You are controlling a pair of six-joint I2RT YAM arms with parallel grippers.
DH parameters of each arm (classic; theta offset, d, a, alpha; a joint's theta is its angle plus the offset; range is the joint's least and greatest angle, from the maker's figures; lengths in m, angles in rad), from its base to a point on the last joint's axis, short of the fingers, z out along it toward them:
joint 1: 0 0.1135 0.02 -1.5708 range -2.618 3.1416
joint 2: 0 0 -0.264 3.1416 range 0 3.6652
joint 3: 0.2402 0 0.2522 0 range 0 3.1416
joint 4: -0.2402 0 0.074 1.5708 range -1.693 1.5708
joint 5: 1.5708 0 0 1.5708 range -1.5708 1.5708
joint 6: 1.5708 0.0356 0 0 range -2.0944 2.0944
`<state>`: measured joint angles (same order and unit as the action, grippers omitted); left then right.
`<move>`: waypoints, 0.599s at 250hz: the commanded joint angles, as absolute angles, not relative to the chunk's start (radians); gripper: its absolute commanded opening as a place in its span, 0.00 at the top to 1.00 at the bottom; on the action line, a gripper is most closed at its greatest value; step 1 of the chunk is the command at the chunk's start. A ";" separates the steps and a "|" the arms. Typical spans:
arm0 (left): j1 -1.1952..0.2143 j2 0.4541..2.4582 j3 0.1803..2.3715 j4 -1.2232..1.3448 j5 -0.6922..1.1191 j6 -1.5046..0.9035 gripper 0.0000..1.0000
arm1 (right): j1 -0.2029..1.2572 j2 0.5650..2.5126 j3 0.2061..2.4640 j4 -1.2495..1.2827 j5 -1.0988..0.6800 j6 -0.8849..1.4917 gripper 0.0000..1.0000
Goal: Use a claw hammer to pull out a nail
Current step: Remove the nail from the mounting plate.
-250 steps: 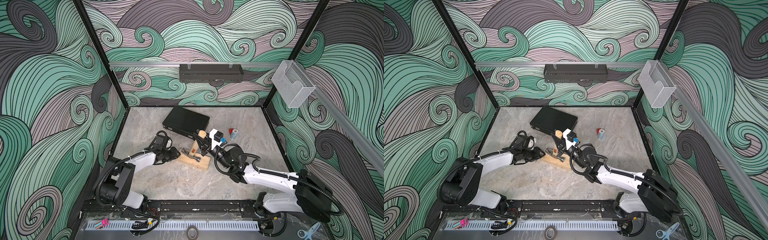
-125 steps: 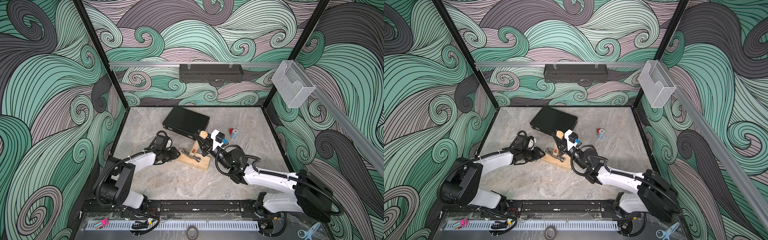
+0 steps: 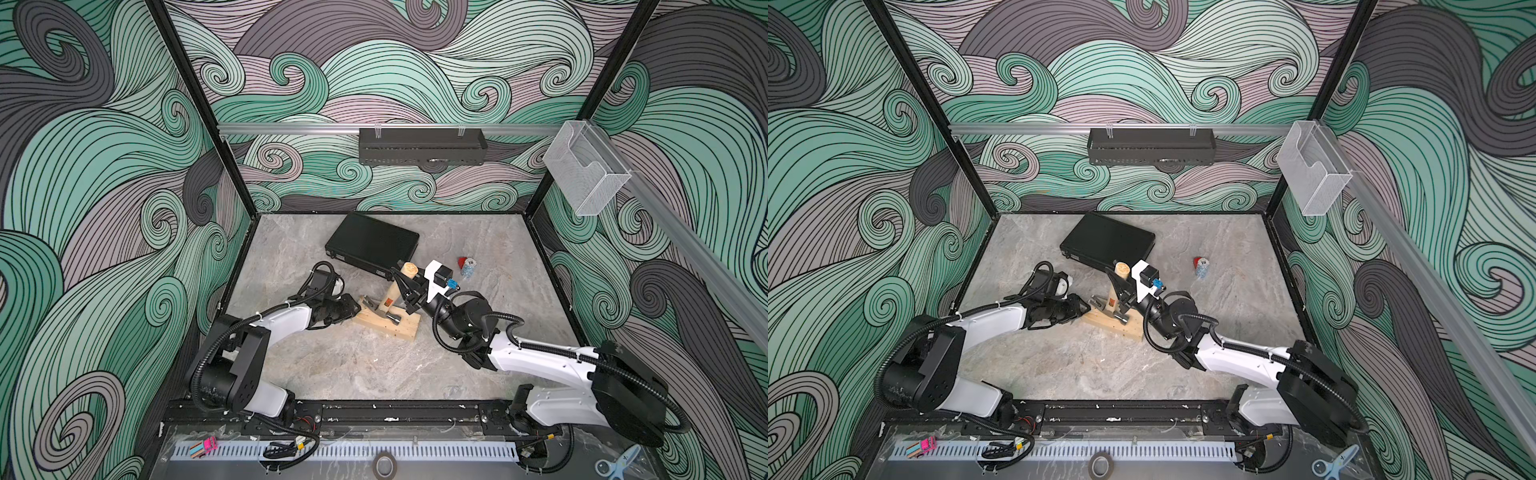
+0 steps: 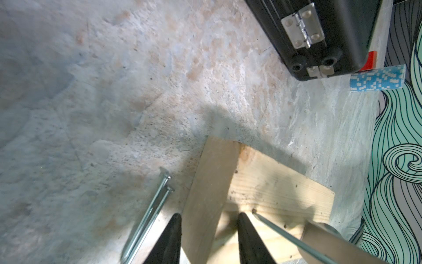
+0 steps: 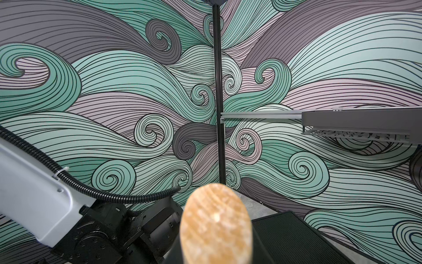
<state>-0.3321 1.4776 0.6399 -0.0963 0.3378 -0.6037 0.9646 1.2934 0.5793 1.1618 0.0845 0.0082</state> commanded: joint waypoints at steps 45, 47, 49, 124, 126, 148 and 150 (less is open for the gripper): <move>-0.334 1.552 0.588 -0.267 0.205 -0.603 0.62 | 0.979 1.292 0.542 1.178 0.074 0.137 1.00; -0.334 1.552 0.588 -0.267 0.204 -0.604 0.62 | 0.979 1.293 0.542 1.179 0.073 0.137 1.00; -0.333 1.552 0.588 -0.268 0.205 -0.603 0.62 | 0.979 1.292 0.541 1.180 0.073 0.136 1.00; -0.334 1.552 0.588 -0.269 0.205 -0.604 0.62 | 0.975 1.285 0.521 1.194 0.093 0.135 1.00; -0.334 1.552 0.588 -0.269 0.205 -0.604 0.62 | 0.976 1.285 0.521 1.194 0.093 0.135 1.00; -0.334 1.552 0.590 -0.270 0.206 -0.603 0.62 | 0.976 1.278 0.520 1.186 0.100 0.131 1.00; -0.333 1.552 0.590 -0.271 0.207 -0.603 0.62 | 0.976 1.276 0.519 1.185 0.101 0.130 1.00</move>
